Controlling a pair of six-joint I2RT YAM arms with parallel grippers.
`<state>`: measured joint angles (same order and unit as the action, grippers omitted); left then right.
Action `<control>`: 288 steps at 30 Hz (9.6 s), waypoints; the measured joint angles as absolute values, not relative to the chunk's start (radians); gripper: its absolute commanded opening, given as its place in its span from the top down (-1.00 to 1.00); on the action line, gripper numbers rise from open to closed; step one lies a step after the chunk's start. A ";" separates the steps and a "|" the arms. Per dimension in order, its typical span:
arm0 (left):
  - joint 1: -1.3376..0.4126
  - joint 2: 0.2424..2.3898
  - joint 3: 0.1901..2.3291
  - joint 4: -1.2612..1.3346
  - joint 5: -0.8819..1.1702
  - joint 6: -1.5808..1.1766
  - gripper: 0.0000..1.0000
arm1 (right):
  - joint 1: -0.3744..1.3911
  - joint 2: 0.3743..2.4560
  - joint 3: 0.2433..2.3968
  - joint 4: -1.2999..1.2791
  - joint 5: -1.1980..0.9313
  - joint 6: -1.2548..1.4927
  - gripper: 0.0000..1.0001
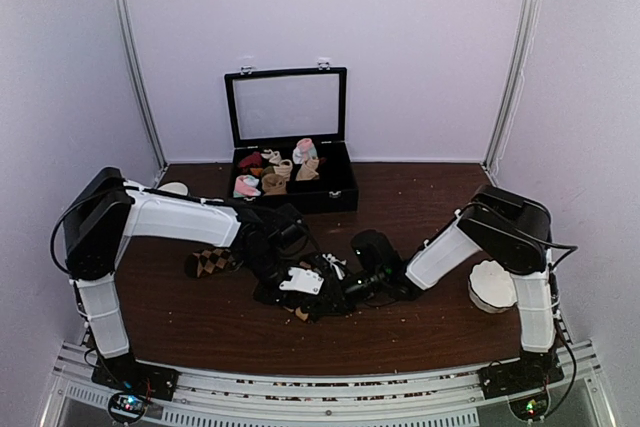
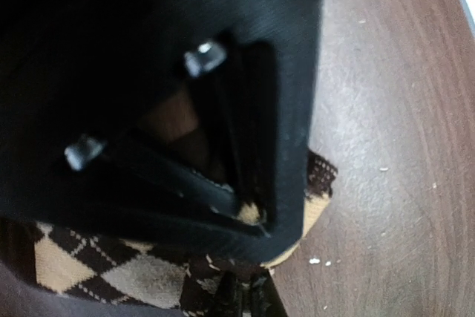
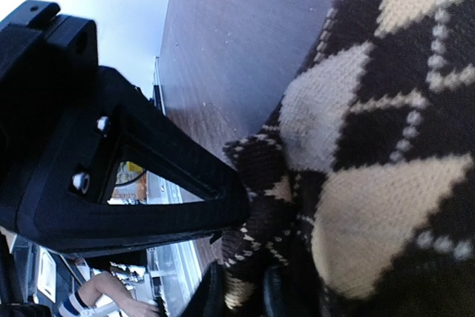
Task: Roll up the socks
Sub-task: Roll the sock at the center of the board.
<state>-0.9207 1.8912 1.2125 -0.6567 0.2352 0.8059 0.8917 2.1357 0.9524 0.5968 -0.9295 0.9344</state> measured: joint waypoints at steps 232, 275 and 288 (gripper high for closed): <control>-0.689 2.295 1.642 -1.225 0.765 0.680 1.00 | 1.116 1.632 0.625 0.455 -0.159 -0.319 -0.73; -0.683 2.289 1.698 -1.327 0.698 0.728 0.70 | 1.134 1.966 1.062 0.135 -0.251 -0.658 1.00; -0.623 2.148 1.688 -1.166 0.513 0.641 0.87 | 1.149 1.966 1.069 0.115 -0.220 -0.577 1.00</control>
